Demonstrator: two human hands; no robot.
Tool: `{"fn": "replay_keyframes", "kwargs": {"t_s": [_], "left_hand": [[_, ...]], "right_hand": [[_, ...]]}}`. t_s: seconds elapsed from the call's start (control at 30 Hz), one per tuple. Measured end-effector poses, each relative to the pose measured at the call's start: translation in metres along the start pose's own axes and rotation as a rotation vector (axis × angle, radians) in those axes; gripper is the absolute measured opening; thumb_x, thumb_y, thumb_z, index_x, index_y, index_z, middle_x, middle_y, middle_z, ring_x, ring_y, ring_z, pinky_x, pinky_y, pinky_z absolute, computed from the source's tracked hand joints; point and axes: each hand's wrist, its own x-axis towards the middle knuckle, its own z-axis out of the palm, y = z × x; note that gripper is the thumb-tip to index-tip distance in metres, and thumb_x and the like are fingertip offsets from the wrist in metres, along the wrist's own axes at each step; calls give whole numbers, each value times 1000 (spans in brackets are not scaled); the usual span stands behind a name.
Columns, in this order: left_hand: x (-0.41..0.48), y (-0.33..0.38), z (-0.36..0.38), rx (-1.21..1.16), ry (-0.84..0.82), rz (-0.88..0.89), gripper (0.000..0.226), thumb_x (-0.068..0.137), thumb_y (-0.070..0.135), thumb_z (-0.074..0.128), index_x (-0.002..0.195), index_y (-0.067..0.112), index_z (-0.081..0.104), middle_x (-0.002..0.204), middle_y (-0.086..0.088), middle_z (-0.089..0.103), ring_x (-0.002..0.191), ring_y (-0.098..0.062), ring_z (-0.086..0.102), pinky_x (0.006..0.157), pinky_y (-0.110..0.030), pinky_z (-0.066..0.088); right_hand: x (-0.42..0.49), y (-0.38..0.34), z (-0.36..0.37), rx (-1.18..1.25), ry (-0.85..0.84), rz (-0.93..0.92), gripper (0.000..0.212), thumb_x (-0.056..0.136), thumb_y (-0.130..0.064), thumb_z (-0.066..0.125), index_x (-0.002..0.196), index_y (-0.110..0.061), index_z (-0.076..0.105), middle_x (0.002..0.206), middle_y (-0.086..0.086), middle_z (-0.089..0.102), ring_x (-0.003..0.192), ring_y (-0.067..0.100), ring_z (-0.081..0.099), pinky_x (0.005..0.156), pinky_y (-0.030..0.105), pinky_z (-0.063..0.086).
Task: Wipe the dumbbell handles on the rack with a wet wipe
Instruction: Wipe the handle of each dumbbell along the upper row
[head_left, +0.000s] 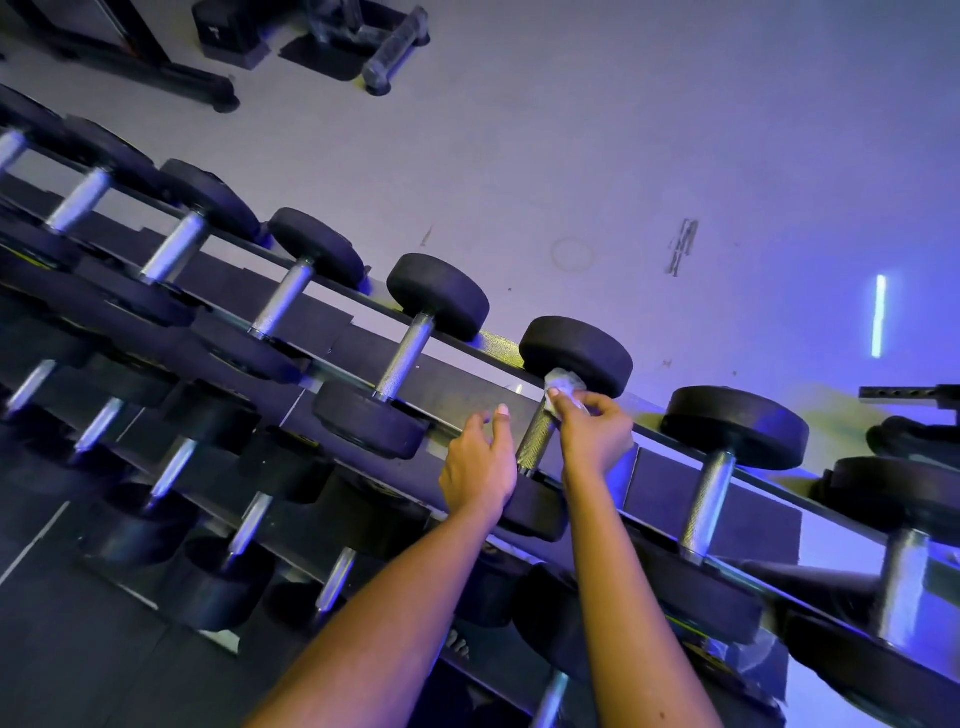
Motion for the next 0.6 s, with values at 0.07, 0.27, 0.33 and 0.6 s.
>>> {"fn": "replay_keyframes", "kwargs": {"t_s": [0.07, 0.27, 0.33, 0.6], "left_hand": [[0, 0, 0, 4, -1, 3, 49, 98, 56, 32, 125, 24, 56, 114, -4, 64, 108, -23, 55, 79, -29, 32], [1, -2, 1, -29, -5, 1, 50, 96, 59, 32, 116, 22, 60, 106, -3, 63, 99, -21, 57, 78, -31, 38], [1, -2, 1, -23, -9, -11, 50, 96, 58, 32, 116, 22, 60, 108, -3, 63, 104, -24, 57, 78, -31, 36], [3, -4, 3, -29, -10, -5, 52, 96, 60, 31, 114, 22, 60, 111, -5, 64, 104, -24, 58, 79, -34, 40]], "right_hand": [[0, -4, 3, -4, 12, -2, 23, 66, -33, 86, 74, -21, 68, 72, 0, 65, 77, 21, 62, 75, 33, 52], [2, -3, 7, -3, 46, 3, 15, 72, -27, 80, 72, -19, 68, 78, 6, 71, 81, 26, 65, 77, 35, 53], [3, -5, 4, 46, 65, 60, 13, 73, -21, 80, 71, -15, 68, 71, 5, 67, 74, 23, 63, 79, 39, 55], [8, -2, 1, -30, -30, 58, 23, 67, -31, 85, 64, -17, 66, 74, 3, 70, 79, 25, 66, 80, 44, 56]]}}
